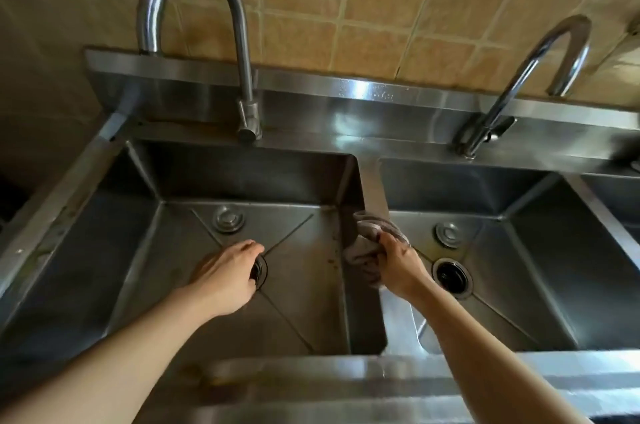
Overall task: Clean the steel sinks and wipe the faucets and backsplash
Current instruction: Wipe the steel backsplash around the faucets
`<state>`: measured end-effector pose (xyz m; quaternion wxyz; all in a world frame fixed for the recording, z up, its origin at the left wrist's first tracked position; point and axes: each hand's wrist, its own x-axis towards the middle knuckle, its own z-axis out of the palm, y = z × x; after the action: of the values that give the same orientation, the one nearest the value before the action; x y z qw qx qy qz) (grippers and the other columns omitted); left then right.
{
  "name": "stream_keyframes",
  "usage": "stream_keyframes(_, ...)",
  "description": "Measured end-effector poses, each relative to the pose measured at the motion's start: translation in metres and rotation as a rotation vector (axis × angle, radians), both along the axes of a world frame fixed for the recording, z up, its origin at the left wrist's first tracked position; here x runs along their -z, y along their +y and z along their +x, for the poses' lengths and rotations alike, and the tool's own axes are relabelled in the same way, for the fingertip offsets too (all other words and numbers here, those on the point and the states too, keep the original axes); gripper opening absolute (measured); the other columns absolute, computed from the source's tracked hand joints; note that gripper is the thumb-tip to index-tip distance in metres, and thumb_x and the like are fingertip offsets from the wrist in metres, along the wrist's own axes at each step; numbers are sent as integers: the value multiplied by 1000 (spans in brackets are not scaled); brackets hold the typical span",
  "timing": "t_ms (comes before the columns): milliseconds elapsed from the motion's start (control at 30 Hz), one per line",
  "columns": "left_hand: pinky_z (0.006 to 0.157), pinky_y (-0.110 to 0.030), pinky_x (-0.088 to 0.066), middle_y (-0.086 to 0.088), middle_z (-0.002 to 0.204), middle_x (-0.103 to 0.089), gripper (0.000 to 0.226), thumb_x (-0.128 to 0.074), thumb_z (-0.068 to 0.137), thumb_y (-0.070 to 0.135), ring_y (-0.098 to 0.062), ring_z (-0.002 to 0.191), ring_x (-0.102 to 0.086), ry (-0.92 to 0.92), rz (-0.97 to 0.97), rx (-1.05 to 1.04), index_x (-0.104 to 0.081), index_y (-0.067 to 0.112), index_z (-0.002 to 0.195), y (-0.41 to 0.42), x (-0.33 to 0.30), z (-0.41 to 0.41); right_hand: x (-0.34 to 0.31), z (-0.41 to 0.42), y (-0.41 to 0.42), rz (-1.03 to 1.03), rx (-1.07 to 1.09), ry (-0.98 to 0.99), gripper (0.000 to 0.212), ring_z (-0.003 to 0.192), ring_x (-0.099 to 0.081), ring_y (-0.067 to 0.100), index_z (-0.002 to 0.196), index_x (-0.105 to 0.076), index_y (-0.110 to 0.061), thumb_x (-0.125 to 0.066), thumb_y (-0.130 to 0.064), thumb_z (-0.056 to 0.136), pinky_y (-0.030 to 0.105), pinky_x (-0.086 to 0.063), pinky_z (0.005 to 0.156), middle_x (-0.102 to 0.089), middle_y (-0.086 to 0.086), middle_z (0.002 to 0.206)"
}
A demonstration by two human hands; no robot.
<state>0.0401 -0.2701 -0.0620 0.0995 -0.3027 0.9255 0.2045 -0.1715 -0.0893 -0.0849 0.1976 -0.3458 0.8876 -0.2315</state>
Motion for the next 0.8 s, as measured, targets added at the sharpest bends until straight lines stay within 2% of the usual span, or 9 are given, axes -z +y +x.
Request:
stream_keyframes(67, 107, -28, -31, 9, 150, -31, 56, -54, 92, 20, -15, 135, -36, -26, 1, -15, -32, 23, 144, 21, -3, 16, -9, 19, 24, 14, -18, -12, 46, 114, -49, 17, 136, -49, -31, -40, -10, 97, 13, -34, 90, -50, 3, 137)
stream_keyframes(100, 107, -28, -31, 8, 150, -32, 57, -54, 92, 21, -15, 135, -36, -31, -5, -17, -32, 23, 144, 29, -4, 23, -13, 26, 34, 40, -28, -8, 48, 119, -48, 20, 137, -48, -31, -39, -8, 97, 13, -32, 89, -49, 4, 138)
stream_keyframes(200, 110, -29, -28, 6, 154, -26, 60, -53, 93, 26, -15, 140, -29, -51, 27, -37, -28, 22, 147, 55, -6, 44, -24, 48, 56, 115, -61, -12, 51, 126, -46, 23, 138, -47, -31, -40, -6, 94, 16, -32, 87, -49, 4, 140)
stream_keyframes(367, 115, -40, -23, 8, 155, -25, 66, -55, 91, 45, -15, 141, -27, -115, 65, -70, -26, 27, 148, 89, -10, 78, -23, 79, 94, 178, -78, -21, 45, 115, -54, 31, 134, -51, -21, -38, -9, 93, 27, -41, 88, -57, 15, 130)
stream_keyframes(533, 116, -49, -10, 7, 157, -18, 90, -65, 78, 57, -16, 145, -16, -215, 84, -67, -19, 27, 150, 106, -11, 105, -22, 107, 124, 153, -155, -30, 36, 110, -54, 29, 125, -54, -13, -39, -10, 93, 29, -41, 88, -58, 13, 125)
stream_keyframes(667, 116, -52, -6, 6, 159, -8, 98, -71, 76, 50, -17, 146, -10, -281, 41, -56, -12, 28, 151, 108, -9, 118, -23, 121, 140, 104, -258, -108, 27, 91, -56, 20, 114, -55, -15, -39, -13, 93, 31, -47, 79, -60, 3, 104)
stream_keyframes(800, 117, -52, -7, 4, 160, 0, 103, -76, 74, 38, -20, 147, -5, -284, -30, -89, -9, 29, 151, 101, -6, 124, -20, 107, 160, 89, -262, -57, 23, 93, -51, 14, 110, -52, -18, -50, -20, 87, 26, -42, 77, -54, -3, 104)
